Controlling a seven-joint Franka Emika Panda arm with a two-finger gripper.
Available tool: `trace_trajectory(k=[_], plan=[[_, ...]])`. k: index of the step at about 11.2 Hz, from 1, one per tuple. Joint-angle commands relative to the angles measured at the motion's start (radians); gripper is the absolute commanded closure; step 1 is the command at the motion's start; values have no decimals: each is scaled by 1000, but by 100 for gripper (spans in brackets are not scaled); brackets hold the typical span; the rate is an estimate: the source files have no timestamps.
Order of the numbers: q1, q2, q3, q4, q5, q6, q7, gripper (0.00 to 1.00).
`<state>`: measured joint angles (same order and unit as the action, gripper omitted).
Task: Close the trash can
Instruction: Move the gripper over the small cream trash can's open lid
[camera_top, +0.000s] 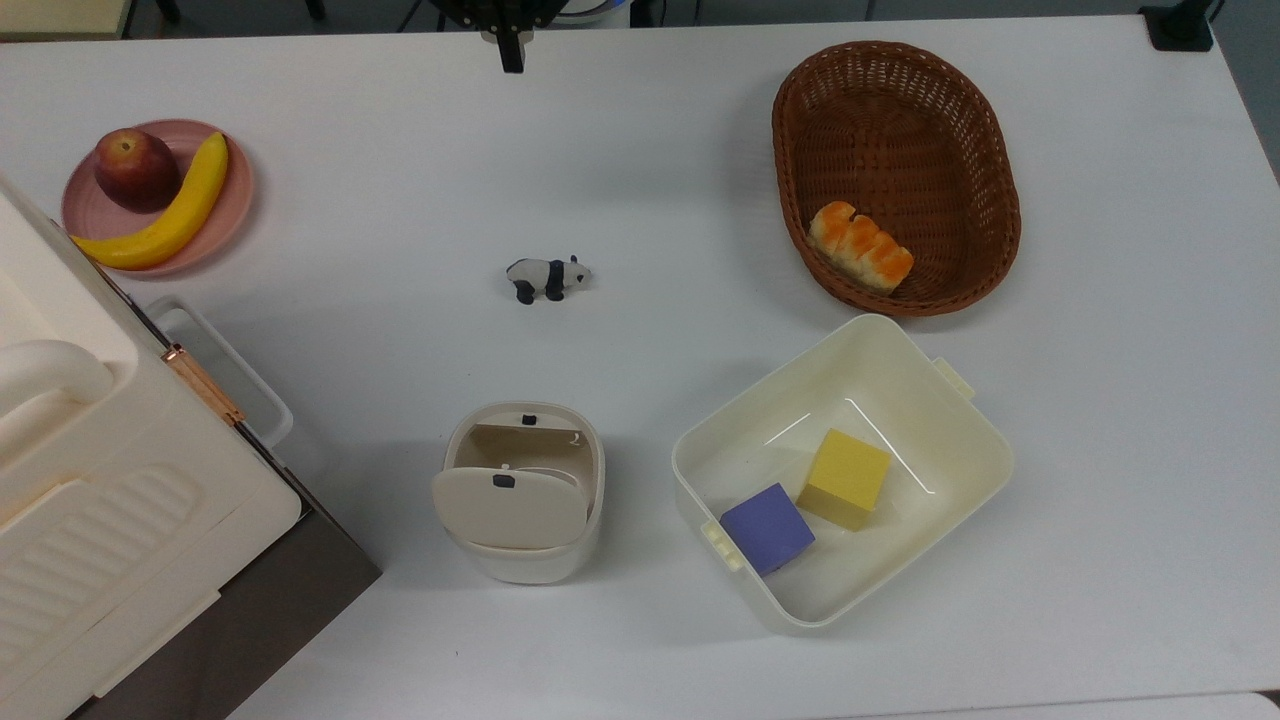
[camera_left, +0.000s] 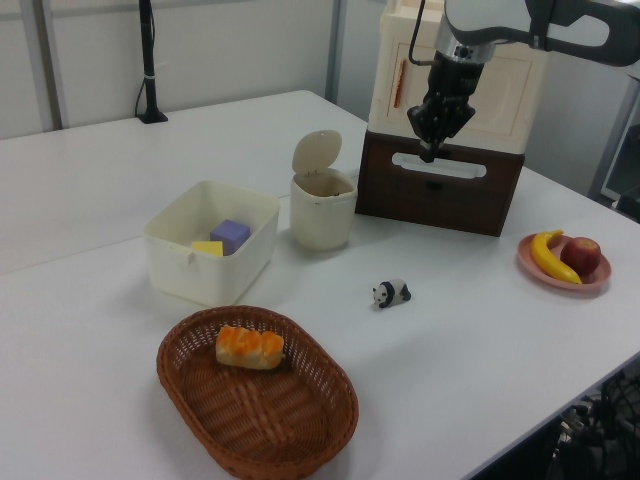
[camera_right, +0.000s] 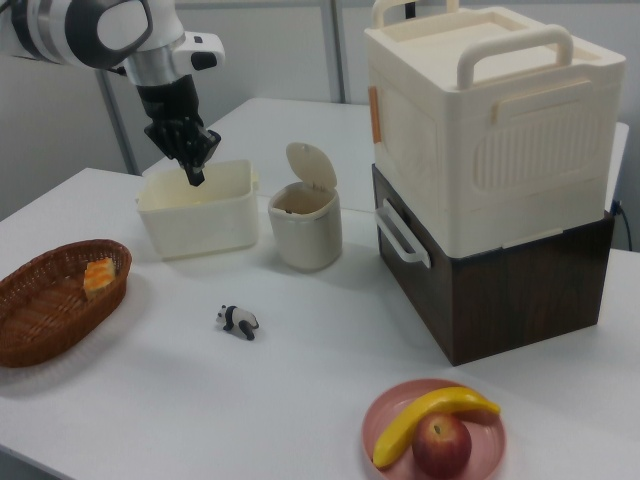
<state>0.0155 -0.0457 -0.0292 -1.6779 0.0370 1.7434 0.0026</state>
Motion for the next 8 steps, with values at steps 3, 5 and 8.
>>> trace_trajectory(k=[3,5,8], plan=[[-12,156,-12,43,31,356,-26,100],[-19,211,-9,90,27,526,-26,100],[-28,317,-5,187,23,666,-52,100]])
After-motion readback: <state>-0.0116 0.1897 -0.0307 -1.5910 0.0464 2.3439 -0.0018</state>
